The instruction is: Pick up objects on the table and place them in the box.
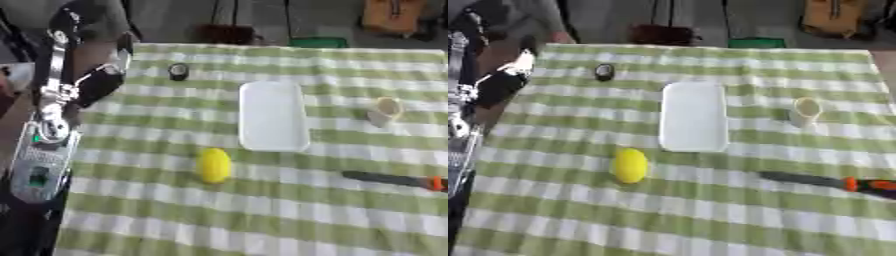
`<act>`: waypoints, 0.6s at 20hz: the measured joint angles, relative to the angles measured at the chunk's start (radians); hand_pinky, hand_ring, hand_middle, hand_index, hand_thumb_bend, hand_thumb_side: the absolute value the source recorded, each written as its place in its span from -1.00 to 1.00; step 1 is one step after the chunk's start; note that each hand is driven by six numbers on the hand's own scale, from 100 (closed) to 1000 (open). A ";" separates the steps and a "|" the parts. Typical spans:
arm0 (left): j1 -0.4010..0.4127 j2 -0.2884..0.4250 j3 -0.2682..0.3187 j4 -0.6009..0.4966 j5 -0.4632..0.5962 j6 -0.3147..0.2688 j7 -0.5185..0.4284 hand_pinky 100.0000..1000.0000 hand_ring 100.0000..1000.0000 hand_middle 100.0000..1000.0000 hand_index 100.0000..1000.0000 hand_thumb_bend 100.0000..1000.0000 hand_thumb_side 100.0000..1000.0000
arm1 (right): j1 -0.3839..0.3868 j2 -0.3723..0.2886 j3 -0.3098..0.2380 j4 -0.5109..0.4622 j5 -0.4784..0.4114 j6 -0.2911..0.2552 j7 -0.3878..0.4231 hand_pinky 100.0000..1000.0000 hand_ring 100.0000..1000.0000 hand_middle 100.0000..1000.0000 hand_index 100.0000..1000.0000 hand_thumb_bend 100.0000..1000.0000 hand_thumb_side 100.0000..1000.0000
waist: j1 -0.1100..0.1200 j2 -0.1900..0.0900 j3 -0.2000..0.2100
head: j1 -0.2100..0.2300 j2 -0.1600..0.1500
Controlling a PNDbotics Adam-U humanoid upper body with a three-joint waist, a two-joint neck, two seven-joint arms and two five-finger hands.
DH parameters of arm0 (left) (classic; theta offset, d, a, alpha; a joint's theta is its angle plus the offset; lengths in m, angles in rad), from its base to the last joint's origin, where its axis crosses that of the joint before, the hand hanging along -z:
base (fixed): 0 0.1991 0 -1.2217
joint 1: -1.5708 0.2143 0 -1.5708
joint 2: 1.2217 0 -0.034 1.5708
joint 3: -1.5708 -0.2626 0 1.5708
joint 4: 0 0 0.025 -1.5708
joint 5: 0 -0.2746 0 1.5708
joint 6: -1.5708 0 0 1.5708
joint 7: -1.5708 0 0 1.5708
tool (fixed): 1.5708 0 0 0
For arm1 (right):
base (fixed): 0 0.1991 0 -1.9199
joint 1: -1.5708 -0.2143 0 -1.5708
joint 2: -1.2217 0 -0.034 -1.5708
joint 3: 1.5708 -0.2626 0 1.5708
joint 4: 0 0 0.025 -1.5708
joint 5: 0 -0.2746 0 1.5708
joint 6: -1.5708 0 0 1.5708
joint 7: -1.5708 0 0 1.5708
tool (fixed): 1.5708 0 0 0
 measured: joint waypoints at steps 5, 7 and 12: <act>-0.066 0.080 -0.021 0.069 -0.066 0.067 -0.089 0.64 0.70 0.74 0.64 -0.54 -0.71 | 0.000 0.000 0.001 0.000 0.000 0.001 0.001 0.10 0.24 0.35 0.58 -0.11 0.41 | 0.004 -0.002 -0.007 | 0.001 0.000; -0.108 0.128 -0.043 0.120 -0.098 0.095 -0.156 0.66 0.71 0.74 0.61 -0.51 -0.71 | 0.000 0.000 0.002 0.000 0.000 0.002 0.002 0.10 0.24 0.35 0.58 -0.11 0.41 | 0.006 -0.006 -0.013 | 0.002 0.000; -0.249 0.246 -0.104 0.309 -0.184 0.128 -0.322 0.68 0.72 0.75 0.58 -0.49 -0.70 | 0.003 0.000 0.007 0.000 0.000 0.004 0.005 0.10 0.23 0.35 0.58 -0.11 0.41 | 0.015 -0.012 -0.022 | 0.005 0.000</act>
